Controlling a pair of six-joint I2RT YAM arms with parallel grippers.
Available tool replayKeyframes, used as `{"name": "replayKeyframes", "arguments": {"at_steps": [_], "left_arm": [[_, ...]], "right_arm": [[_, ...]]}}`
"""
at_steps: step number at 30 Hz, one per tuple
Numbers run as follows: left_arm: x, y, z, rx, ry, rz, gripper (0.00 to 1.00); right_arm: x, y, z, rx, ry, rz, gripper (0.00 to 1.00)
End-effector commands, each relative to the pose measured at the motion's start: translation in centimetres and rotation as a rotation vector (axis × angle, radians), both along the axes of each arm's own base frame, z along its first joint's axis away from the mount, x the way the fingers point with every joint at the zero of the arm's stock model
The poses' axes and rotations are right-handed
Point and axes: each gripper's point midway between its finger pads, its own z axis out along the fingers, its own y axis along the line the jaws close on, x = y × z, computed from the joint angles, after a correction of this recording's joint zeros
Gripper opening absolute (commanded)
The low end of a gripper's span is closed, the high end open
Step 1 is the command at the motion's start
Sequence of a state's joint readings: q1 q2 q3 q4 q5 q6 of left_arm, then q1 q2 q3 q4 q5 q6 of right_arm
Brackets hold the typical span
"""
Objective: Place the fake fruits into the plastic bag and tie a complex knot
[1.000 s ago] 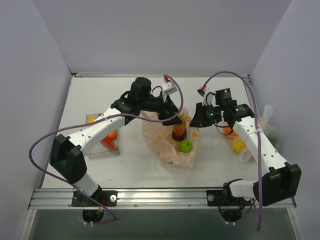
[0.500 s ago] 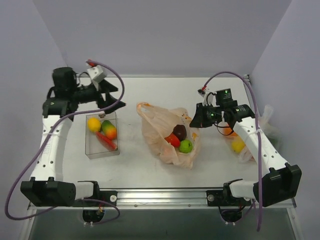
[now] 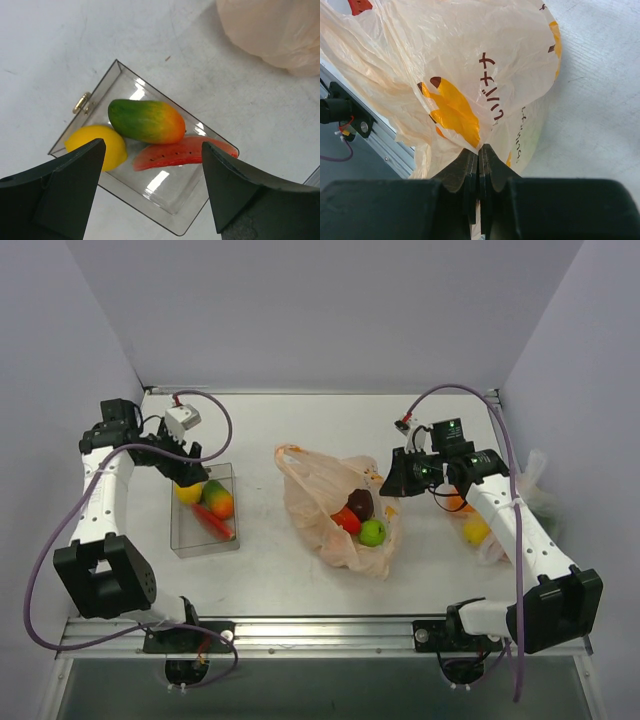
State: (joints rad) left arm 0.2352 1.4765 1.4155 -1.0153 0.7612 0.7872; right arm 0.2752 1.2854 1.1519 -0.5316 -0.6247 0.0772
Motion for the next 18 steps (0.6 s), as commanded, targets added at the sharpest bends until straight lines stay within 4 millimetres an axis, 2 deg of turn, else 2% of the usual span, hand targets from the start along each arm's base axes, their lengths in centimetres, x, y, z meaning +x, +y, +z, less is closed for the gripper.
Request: {"name": "replayKeyframes", "arguments": {"at_steps": [1,2,4,6,9,10,11,14,16,18], "left_arm": [[1.8,0.7,-1.6,0.097,0.013,0.081,0.89],[2.1,0.1,-2.6,0.1,0.05,0.086,0.89],[3.0,0.4,-4.1,0.113,0.132,0.21,0.89],[3.5,-0.1,-4.3,0.088,0.178,0.278,0.89],[3.3,-0.9,-5.6,-0.031,0.313,0.481,0.89],[3.3,-0.2,-6.1,-0.044,0.364,0.637,0.89],[2.8,-0.3,-6.7,-0.056,0.403,0.694,0.89],[2.7,0.1,-6.7,-0.072,0.395,0.867,0.85],[2.2,-0.4,-6.8,-0.073,0.397,0.935,0.82],[2.2,0.4,-7.0,-0.032,0.371,1.009,0.77]], "right_arm": [[-0.3,-0.4,-0.1,-0.013,-0.004,0.001,0.0],[-0.2,-0.4,-0.1,-0.016,-0.006,-0.001,0.0],[-0.2,-0.4,-0.2,-0.019,-0.002,-0.003,0.0],[-0.1,-0.5,-0.2,-0.022,-0.005,-0.003,0.0],[-0.1,-0.6,-0.2,-0.027,-0.005,-0.009,0.0],[-0.1,-0.6,-0.2,-0.028,-0.004,-0.008,0.0],[-0.2,-0.6,-0.3,-0.028,-0.003,-0.008,0.0],[-0.2,-0.7,-0.2,-0.029,-0.003,-0.012,0.0],[-0.2,-0.8,-0.3,-0.031,-0.003,-0.013,0.0],[-0.2,-0.8,-0.3,-0.033,-0.003,-0.013,0.0]]}}
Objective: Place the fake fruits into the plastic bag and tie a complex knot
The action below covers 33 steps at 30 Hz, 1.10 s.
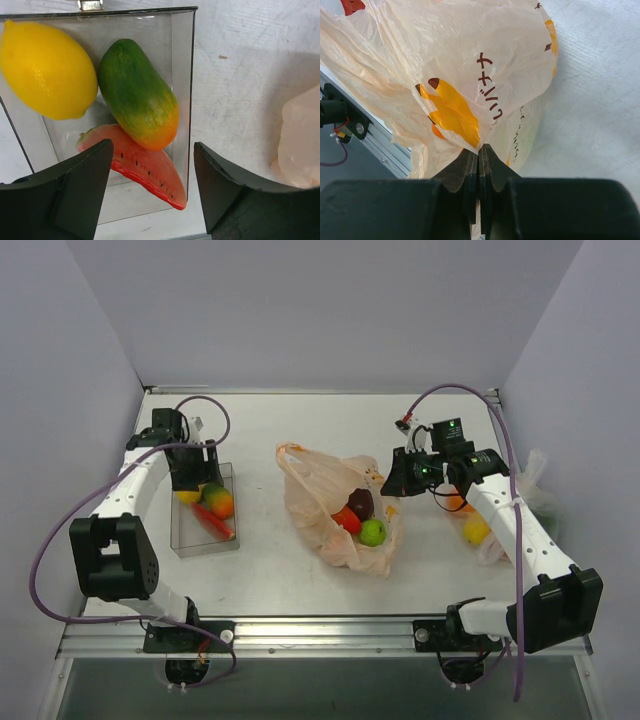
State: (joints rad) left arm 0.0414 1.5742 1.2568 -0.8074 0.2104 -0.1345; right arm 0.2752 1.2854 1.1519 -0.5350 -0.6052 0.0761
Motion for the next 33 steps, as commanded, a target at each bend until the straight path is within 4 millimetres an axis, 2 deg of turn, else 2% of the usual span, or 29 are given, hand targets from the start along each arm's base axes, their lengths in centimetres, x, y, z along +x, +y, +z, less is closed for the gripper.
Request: {"name": "replayKeyframes", "arguments": {"at_steps": [1,3,4,5,14,18,33], "left_arm": [[1.6,1.2,2.3,0.05,-0.104,0.263,0.75],[1.9,1.8,2.3,0.067,-0.126,0.317,0.71],[2.0,0.8,2.2,0.069,-0.131,0.311,0.7],[2.1,1.3,2.0,0.093,-0.13,0.336,0.69],[3.0,0.5,-0.6,0.137,-0.07,0.366,0.71],[3.4,1.0,-1.6,0.171,-0.056,0.41,0.74],[3.2,0.5,-8.0,0.189,0.076,0.433,0.75]], "right_arm": [[-0.3,-0.5,-0.1,-0.018,-0.004,0.0,0.0],[-0.4,-0.5,-0.2,-0.017,-0.001,0.0,0.0],[-0.4,-0.5,-0.2,-0.017,-0.001,0.002,0.0],[-0.3,-0.4,-0.2,-0.015,0.0,0.0,0.0],[-0.6,-0.6,-0.4,-0.019,0.0,0.005,0.0],[-0.7,-0.6,-0.4,-0.019,-0.001,0.007,0.0],[-0.8,-0.4,-0.6,-0.013,0.005,0.016,0.0]]}}
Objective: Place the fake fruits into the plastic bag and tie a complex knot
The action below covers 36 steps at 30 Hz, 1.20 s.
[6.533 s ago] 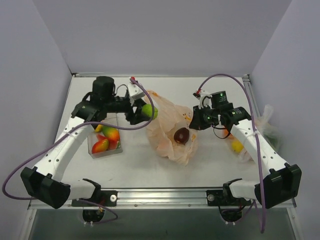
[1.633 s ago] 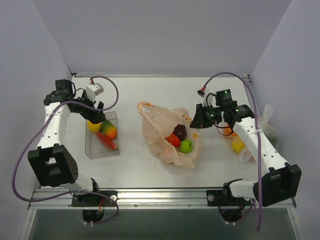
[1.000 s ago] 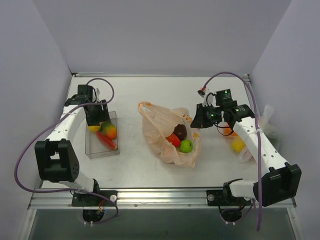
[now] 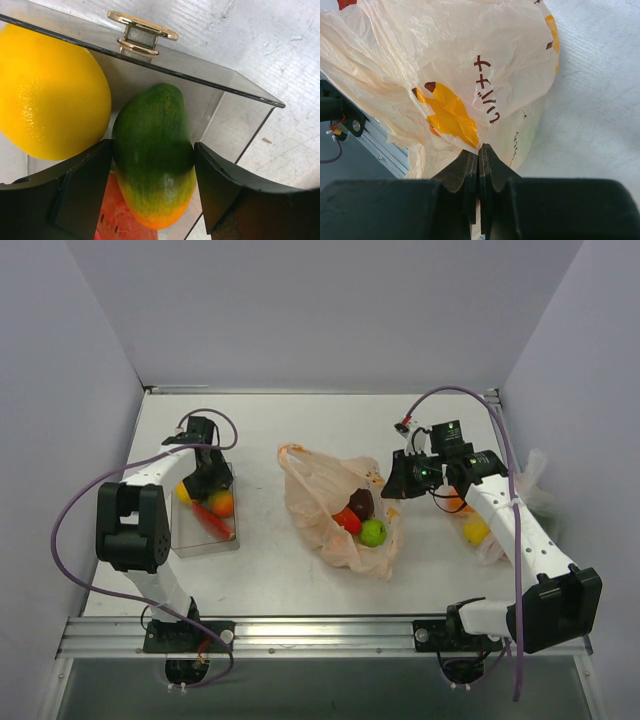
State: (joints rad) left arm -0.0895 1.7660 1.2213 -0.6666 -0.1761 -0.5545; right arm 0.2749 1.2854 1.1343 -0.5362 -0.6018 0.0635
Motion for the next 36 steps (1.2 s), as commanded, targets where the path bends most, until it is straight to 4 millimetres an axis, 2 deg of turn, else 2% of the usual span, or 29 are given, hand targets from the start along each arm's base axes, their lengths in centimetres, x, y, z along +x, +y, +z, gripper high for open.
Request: {"name": "replayKeyframes", "arguments": {"at_steps": [1,3,5,9,11,12,14,15,17,18,20,21,22,23,25,26,28,29,30,31,32,33,35,36], "left_arm": [[0.8,0.2,-1.1,0.011,-0.009,0.027,0.75],[1.0,0.3,-0.9,0.015,-0.011,0.022,0.75],[1.4,0.3,0.2,0.013,-0.031,0.012,0.73],[2.0,0.2,3.9,0.014,-0.121,-0.037,0.65],[2.0,0.1,6.8,0.011,-0.195,-0.057,0.59],[2.0,0.1,9.1,0.015,-0.253,-0.073,0.57],[2.1,-0.2,11.4,0.006,-0.316,-0.1,0.57],[1.9,-0.3,13.4,0.006,-0.368,-0.124,0.57],[1.9,-1.6,16.2,-0.042,-0.441,-0.18,0.57],[1.6,-2.2,18.3,-0.062,-0.496,-0.215,0.57],[1.6,-4.5,21.3,-0.111,-0.598,-0.299,0.57],[1.0,-6.1,23.4,-0.144,-0.665,-0.375,0.57],[1.2,-7.3,25.3,-0.148,-0.742,-0.43,0.58],[0.4,-10.2,26.5,-0.161,-0.791,-0.522,0.59],[-0.7,-13.2,30.2,-0.173,-0.948,-0.646,0.59],[-2.1,-15.8,30.7,-0.191,-0.985,-0.738,0.59],[-3.8,-19.0,33.4,-0.218,-1.116,-0.844,0.57],[-5.5,-21.9,33.0,-0.237,-1.136,-0.946,0.56],[-6.3,-23.2,33.2,-0.246,-1.164,-0.99,0.55],[-6.8,-24.6,34.3,-0.258,-1.231,-1.021,0.55],[-7.6,-25.9,33.8,-0.251,-1.245,-1.081,0.54],[-8.7,-28.1,33.0,-0.271,-1.261,-1.144,0.54],[-9.5,-30.2,33.3,-0.267,-1.334,-1.202,0.54],[-10.1,-31.9,31.8,-0.289,-1.316,-1.24,0.54]], "right_arm": [[-0.5,-0.3,0.2,-0.002,-0.006,0.009,0.0],[-0.5,-0.3,0.3,-0.002,-0.009,0.006,0.0],[-0.5,-0.3,0.4,-0.002,-0.013,0.007,0.0],[-0.5,-0.3,0.2,-0.004,-0.008,0.005,0.0],[-0.5,-0.3,0.2,-0.004,-0.009,0.008,0.0],[-0.5,-0.3,0.2,-0.004,-0.009,0.008,0.0],[-0.6,-0.3,0.1,-0.002,-0.005,0.007,0.0],[-0.6,-0.3,0.2,-0.001,-0.007,0.008,0.0],[-0.6,-0.2,0.0,0.002,0.001,0.008,0.0],[-0.5,-0.2,0.0,0.004,0.005,0.005,0.0],[-0.6,0.0,0.1,0.01,0.005,0.007,0.0],[-0.5,-0.1,0.1,0.011,0.002,0.006,0.0],[-0.5,0.0,0.1,0.012,0.008,0.004,0.0],[-0.4,0.0,0.1,0.014,0.007,0.001,0.0],[-0.3,0.1,0.2,0.015,0.009,0.0,0.0],[-0.2,0.1,0.3,0.016,0.007,-0.001,0.0],[-0.2,0.1,0.3,0.016,0.009,-0.004,0.0],[-0.2,0.1,0.3,0.019,0.011,-0.005,0.0],[-0.1,0.2,0.3,0.021,0.014,-0.007,0.0],[-0.1,0.2,0.3,0.023,0.019,-0.009,0.0],[-0.1,0.2,0.4,0.026,0.021,-0.012,0.0],[-0.1,0.2,0.3,0.034,0.032,-0.021,0.0],[0.0,0.3,0.4,0.048,0.044,-0.031,0.0],[0.1,0.3,0.4,0.061,0.062,-0.049,0.0]]}}
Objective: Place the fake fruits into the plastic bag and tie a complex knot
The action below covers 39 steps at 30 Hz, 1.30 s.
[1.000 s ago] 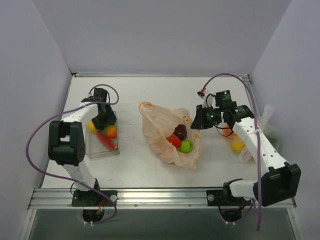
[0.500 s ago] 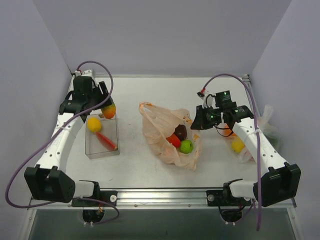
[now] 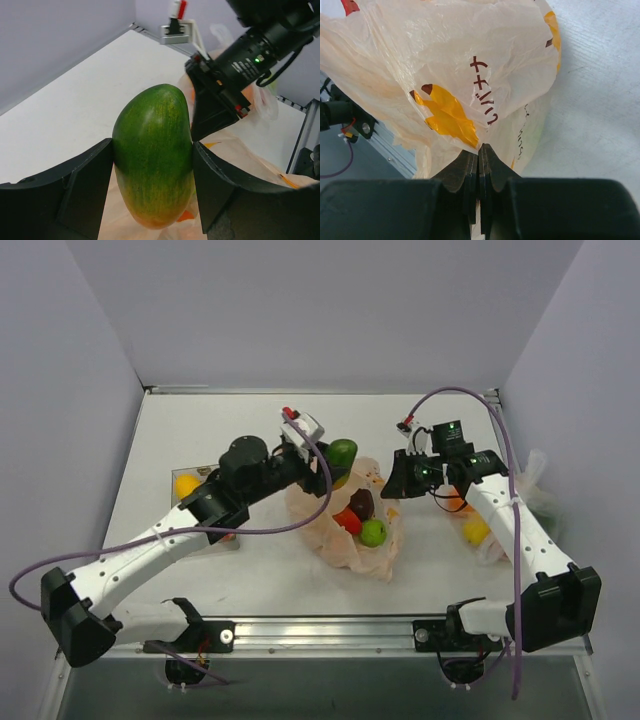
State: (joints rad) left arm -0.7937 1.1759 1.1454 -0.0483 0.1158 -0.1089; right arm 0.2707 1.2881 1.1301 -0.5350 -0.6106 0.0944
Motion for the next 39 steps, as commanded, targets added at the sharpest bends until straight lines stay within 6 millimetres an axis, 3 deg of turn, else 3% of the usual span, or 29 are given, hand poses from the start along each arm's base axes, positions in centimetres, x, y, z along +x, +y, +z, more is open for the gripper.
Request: {"name": "replayKeyframes", "arguments": {"at_steps": [1,3,5,8,10,12,14,16,17,19,20,23,26,27,29,30,31,33,34,39], "left_arm": [[-0.5,-4.2,2.3,-0.055,-0.237,-0.098,0.55],[-0.5,-6.2,0.9,-0.027,-0.27,-0.134,0.55],[-1.1,-7.7,1.0,-0.042,-0.33,-0.173,0.55],[-1.6,-9.6,-1.2,-0.021,-0.371,-0.225,0.56],[-1.7,-10.3,-2.6,-0.006,-0.392,-0.24,0.64],[-1.6,-10.2,-4.8,0.042,-0.388,-0.243,0.72],[-1.5,-9.4,-5.6,0.067,-0.393,-0.224,0.92],[-1.4,-8.6,-5.3,0.066,-0.382,-0.195,0.97],[-1.7,-7.8,-3.7,0.043,-0.398,-0.187,0.97],[-1.9,-6.8,-2.4,0.04,-0.37,-0.175,0.97],[-2.4,-5.8,-0.5,0.006,-0.356,-0.17,0.97],[-1.9,-1.9,2.2,0.012,-0.247,-0.088,0.97],[0.0,4.5,2.5,0.082,-0.097,0.101,0.97],[1.1,7.6,1.1,0.144,-0.026,0.18,0.97],[1.9,11.8,0.4,0.182,0.027,0.281,0.93],[2.0,13.9,-1.2,0.228,0.088,0.334,0.88],[3.3,17.7,-2.2,0.256,0.131,0.452,0.86],[3.6,21.5,-5.0,0.341,0.238,0.541,0.87],[4.2,24.4,-5.9,0.361,0.276,0.614,0.86],[5.8,30.0,-11.9,0.546,0.439,0.706,0.86]], "right_arm": [[0.0,0.4,0.6,0.068,0.056,-0.029,0.0],[0.3,0.1,0.7,0.097,0.083,-0.056,0.0],[0.2,0.2,0.8,0.132,0.114,-0.069,0.0],[0.4,0.0,1.1,0.173,0.15,-0.098,0.0],[0.5,-0.2,1.0,0.19,0.168,-0.114,0.0],[0.3,-0.1,1.2,0.21,0.183,-0.117,0.0],[0.2,-0.2,1.4,0.219,0.182,-0.12,0.0],[0.1,-0.2,1.5,0.223,0.18,-0.121,0.0],[0.0,-0.2,1.6,0.226,0.181,-0.124,0.0],[-0.1,-0.2,1.6,0.223,0.18,-0.121,0.0],[-0.1,-0.3,1.5,0.219,0.177,-0.122,0.0],[-0.2,-0.5,1.5,0.206,0.163,-0.121,0.0],[-0.1,-0.7,1.3,0.191,0.146,-0.124,0.0],[-0.1,-0.7,1.3,0.182,0.138,-0.119,0.0],[0.0,-0.8,1.0,0.172,0.136,-0.118,0.0],[0.0,-0.8,1.0,0.168,0.131,-0.114,0.0],[0.0,-0.8,0.9,0.161,0.129,-0.115,0.0],[0.1,-0.9,0.8,0.152,0.121,-0.113,0.0],[0.1,-0.9,0.7,0.15,0.121,-0.112,0.0],[-0.1,-1.1,0.6,0.135,0.106,-0.109,0.0]]}}
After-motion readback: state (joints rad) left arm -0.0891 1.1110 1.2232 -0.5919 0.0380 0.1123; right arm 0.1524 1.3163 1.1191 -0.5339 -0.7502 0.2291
